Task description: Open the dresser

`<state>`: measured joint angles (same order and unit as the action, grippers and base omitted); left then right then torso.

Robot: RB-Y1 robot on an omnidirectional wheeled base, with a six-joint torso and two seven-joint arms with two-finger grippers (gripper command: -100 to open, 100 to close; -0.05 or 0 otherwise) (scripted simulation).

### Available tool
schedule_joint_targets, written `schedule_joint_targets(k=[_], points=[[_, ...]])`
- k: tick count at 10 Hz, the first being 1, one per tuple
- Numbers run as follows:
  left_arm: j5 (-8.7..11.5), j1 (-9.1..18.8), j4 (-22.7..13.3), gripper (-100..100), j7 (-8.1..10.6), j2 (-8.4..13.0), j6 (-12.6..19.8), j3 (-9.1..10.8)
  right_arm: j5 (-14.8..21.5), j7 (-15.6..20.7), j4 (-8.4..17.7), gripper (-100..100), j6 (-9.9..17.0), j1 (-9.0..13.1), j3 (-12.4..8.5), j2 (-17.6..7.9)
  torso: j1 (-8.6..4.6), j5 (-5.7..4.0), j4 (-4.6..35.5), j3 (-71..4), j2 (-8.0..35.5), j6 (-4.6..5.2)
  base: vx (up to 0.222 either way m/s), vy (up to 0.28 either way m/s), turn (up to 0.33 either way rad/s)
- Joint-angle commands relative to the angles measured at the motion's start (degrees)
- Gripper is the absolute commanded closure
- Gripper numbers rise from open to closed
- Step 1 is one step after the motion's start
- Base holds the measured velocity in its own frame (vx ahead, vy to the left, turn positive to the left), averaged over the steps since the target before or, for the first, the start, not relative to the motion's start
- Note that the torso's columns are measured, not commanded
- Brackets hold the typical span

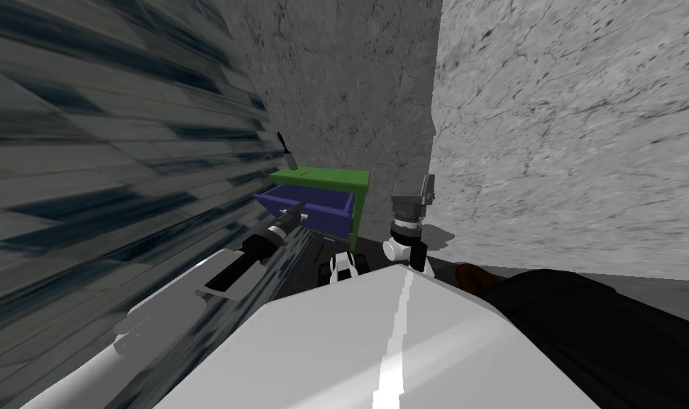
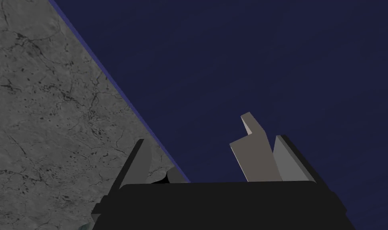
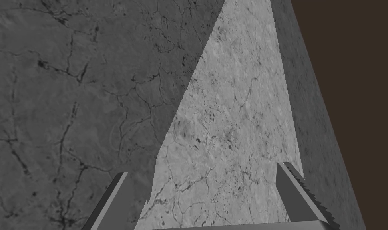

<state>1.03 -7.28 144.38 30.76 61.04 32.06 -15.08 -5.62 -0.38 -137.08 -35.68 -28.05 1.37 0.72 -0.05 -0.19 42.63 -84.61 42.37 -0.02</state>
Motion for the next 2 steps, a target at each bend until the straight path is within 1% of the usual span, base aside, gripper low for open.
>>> schedule_joint_targets(k=[1,2], points=[[0.5,0.6,3.2,-100,2.42,2.9,1.7,1.68,0.0,0.0,0.0,0,0.0,0.0,0.0,0.0,0.13,0.00,0.2,0.1,0.3,-0.09,0.037,-0.004,0.033],[0.8,0.8,4.3,-100,3.31,3.9,2.5,1.98,0.0,0.0,0.0,0,0.0,0.0,0.0,0.0,0.15,-0.04,0.3,0.3,0.5,-0.14,0.036,-0.003,0.040]])
